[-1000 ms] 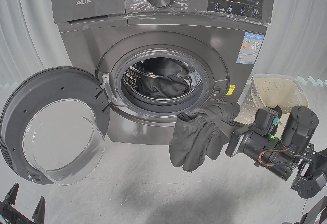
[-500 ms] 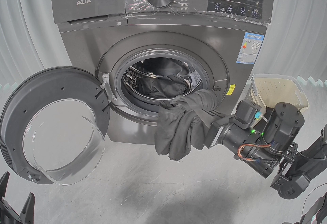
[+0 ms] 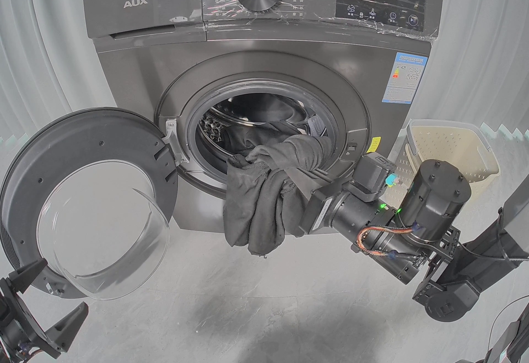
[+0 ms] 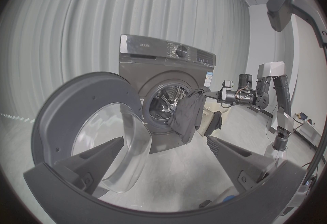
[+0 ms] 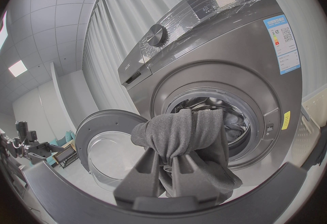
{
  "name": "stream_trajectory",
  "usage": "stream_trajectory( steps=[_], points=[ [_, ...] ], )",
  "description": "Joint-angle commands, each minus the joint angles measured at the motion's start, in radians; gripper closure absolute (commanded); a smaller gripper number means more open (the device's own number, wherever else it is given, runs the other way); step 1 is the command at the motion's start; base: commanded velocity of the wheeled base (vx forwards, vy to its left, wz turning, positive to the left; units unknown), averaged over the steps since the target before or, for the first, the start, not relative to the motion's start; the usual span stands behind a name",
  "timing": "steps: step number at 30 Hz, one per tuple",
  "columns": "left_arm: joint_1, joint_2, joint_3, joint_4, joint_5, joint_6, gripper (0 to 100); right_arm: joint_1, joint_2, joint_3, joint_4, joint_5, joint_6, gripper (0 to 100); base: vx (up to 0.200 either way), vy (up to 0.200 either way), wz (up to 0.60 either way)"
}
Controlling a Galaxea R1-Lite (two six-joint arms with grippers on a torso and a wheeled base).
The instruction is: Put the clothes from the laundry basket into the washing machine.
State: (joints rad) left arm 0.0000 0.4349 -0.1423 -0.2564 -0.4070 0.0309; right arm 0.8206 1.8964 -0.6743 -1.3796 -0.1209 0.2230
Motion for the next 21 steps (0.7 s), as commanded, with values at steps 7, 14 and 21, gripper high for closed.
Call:
stream_trajectory(
  steps=[7, 14, 21],
  points=[
    [-0.213, 0.614, 0.003, -0.327, -0.036, 0.027, 0, 0.002, 0.023, -0.018, -0.010, 0.013, 0.001, 100, 0.000, 0.000, 0.00],
    [-0.275, 0.852, -0.005, -0.557, -0.027, 0.026, 0, 0.003, 0.021, -0.019, -0.009, 0.013, -0.001, 100, 0.000, 0.000, 0.00],
    [-0.282, 0.998, -0.057, -0.623, -0.027, 0.026, 0, 0.002, 0.021, -0.019, -0.010, 0.013, -0.001, 100, 0.000, 0.000, 0.00]
  ],
)
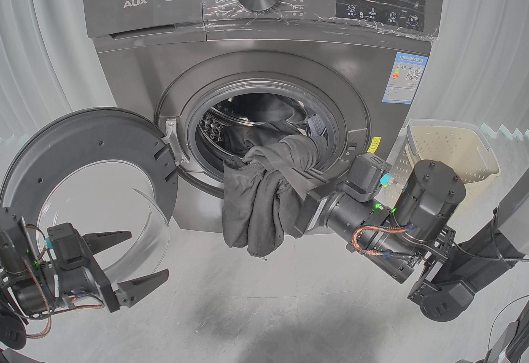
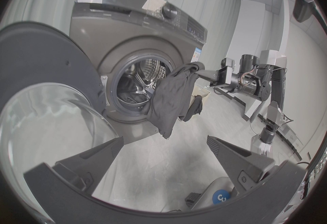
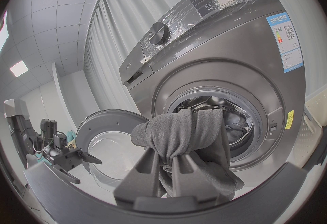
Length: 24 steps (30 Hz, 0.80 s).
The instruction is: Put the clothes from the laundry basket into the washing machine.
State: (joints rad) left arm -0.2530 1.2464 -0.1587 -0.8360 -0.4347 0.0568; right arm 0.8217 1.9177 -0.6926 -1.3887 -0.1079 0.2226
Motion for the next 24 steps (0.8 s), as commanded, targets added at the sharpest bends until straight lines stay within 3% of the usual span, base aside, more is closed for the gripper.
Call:
stream_trajectory(
  steps=[1, 14, 19, 24],
  points=[
    [-0.040, 0.216, -0.059, -0.046, 0.002, -0.002, 0, 0.001, 0.000, -0.001, -0.001, 0.000, 0.000, 100, 0.000, 0.000, 0.00],
    [-0.155, 0.418, -0.148, -0.152, 0.065, -0.014, 0, 0.002, 0.009, -0.013, -0.001, -0.001, 0.000, 100, 0.000, 0.000, 0.00],
    [-0.157, 0.530, -0.157, -0.265, 0.090, -0.017, 0, 0.002, 0.009, -0.013, 0.000, -0.001, -0.002, 100, 0.000, 0.000, 0.00],
    [-0.155, 0.647, -0.191, -0.405, 0.154, -0.032, 0, 0.002, 0.009, -0.013, -0.001, -0.001, -0.002, 100, 0.000, 0.000, 0.00]
  ],
)
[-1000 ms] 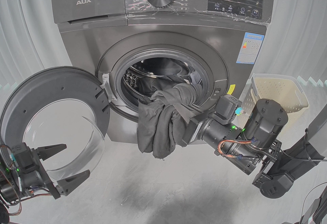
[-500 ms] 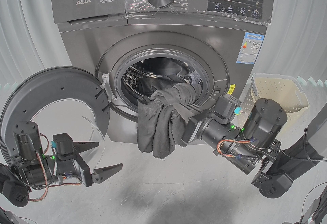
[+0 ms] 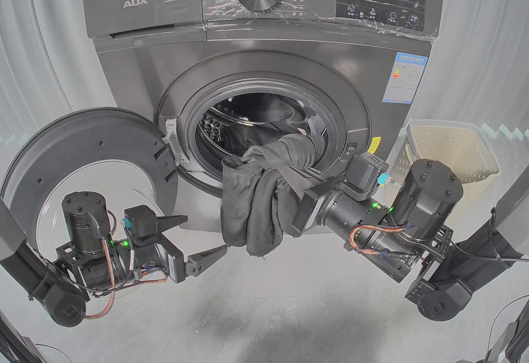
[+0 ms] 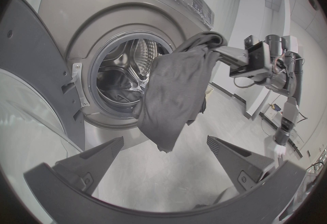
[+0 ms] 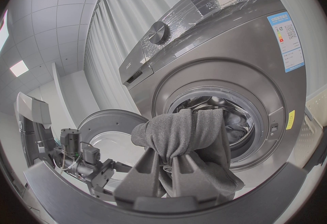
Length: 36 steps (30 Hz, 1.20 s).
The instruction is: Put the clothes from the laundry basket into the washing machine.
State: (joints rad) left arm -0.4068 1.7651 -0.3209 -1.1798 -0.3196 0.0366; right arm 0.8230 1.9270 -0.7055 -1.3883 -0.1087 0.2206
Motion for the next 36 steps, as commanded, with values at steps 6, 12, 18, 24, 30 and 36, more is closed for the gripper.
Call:
stream_trajectory(
  steps=[6, 12, 18, 24, 30, 36],
  points=[
    [-0.007, 0.188, -0.066, -0.107, 0.054, -0.020, 0, 0.004, 0.001, 0.000, -0.001, 0.000, 0.000, 100, 0.000, 0.000, 0.00],
    [-0.009, 0.215, -0.107, -0.113, 0.054, -0.034, 0, 0.005, 0.001, 0.000, -0.001, 0.000, -0.006, 100, 0.000, 0.000, 0.00],
    [-0.015, 0.246, -0.127, -0.147, 0.053, -0.046, 0, 0.010, 0.001, 0.006, -0.003, 0.000, -0.006, 100, 0.000, 0.000, 0.00],
    [-0.014, 0.306, -0.161, -0.199, 0.057, -0.049, 0, 0.018, 0.001, 0.008, -0.003, 0.000, -0.006, 100, 0.000, 0.000, 0.00],
    [-0.012, 0.313, -0.164, -0.244, 0.066, -0.053, 100, 0.021, 0.003, 0.009, -0.003, 0.000, -0.006, 100, 0.000, 0.000, 0.00],
    [-0.014, 0.327, -0.167, -0.271, 0.065, -0.053, 100, 0.027, 0.012, 0.011, -0.003, -0.002, -0.006, 100, 0.000, 0.000, 0.00]
  ],
)
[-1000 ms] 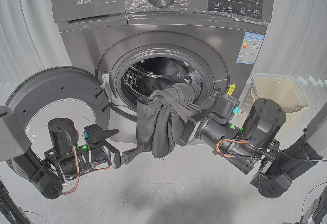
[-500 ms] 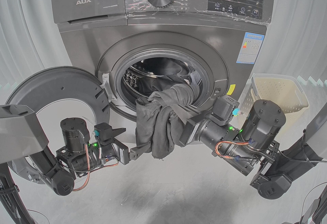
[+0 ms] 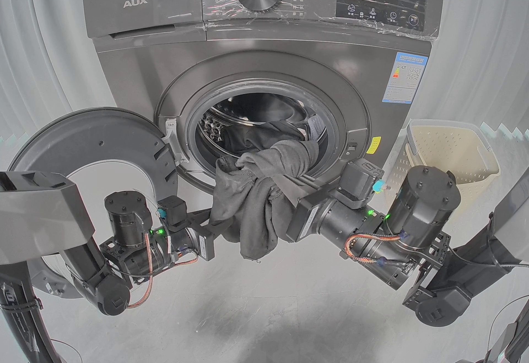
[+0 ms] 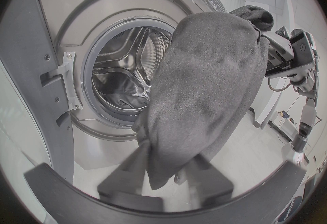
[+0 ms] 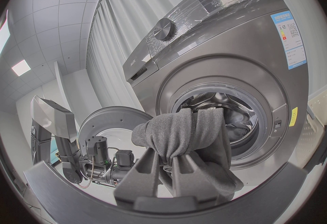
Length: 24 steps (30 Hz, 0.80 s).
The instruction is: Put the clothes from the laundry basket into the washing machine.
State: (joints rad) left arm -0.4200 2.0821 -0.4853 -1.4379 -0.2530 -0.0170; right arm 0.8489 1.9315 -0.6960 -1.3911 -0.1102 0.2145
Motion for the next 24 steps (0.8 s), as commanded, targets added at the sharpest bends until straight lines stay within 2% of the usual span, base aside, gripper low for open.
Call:
stream_trajectory(
  steps=[1, 9, 15, 19, 22, 24],
  points=[
    [0.000, 0.010, 0.001, -0.022, -0.003, 0.000, 100, 0.001, 0.007, 0.001, 0.000, -0.002, 0.000, 100, 0.000, 0.000, 0.00],
    [-0.002, -0.016, 0.063, -0.110, -0.011, 0.005, 100, -0.005, 0.023, 0.001, -0.002, 0.001, -0.001, 100, 0.000, 0.000, 0.00],
    [0.000, -0.166, 0.228, -0.111, -0.020, 0.014, 100, -0.014, 0.063, 0.001, -0.003, 0.003, 0.000, 100, 0.000, 0.000, 0.00],
    [0.000, -0.290, 0.315, -0.110, -0.051, 0.012, 100, -0.014, 0.106, 0.001, -0.032, 0.003, -0.003, 100, 0.000, 0.000, 0.00],
    [0.001, -0.347, 0.310, -0.110, -0.054, 0.003, 100, -0.014, 0.133, 0.001, -0.068, 0.003, -0.023, 100, 0.000, 0.000, 0.00],
    [0.001, -0.350, 0.306, -0.110, -0.048, 0.008, 100, -0.013, 0.142, 0.003, -0.077, 0.003, -0.026, 100, 0.000, 0.000, 0.00]
  ],
)
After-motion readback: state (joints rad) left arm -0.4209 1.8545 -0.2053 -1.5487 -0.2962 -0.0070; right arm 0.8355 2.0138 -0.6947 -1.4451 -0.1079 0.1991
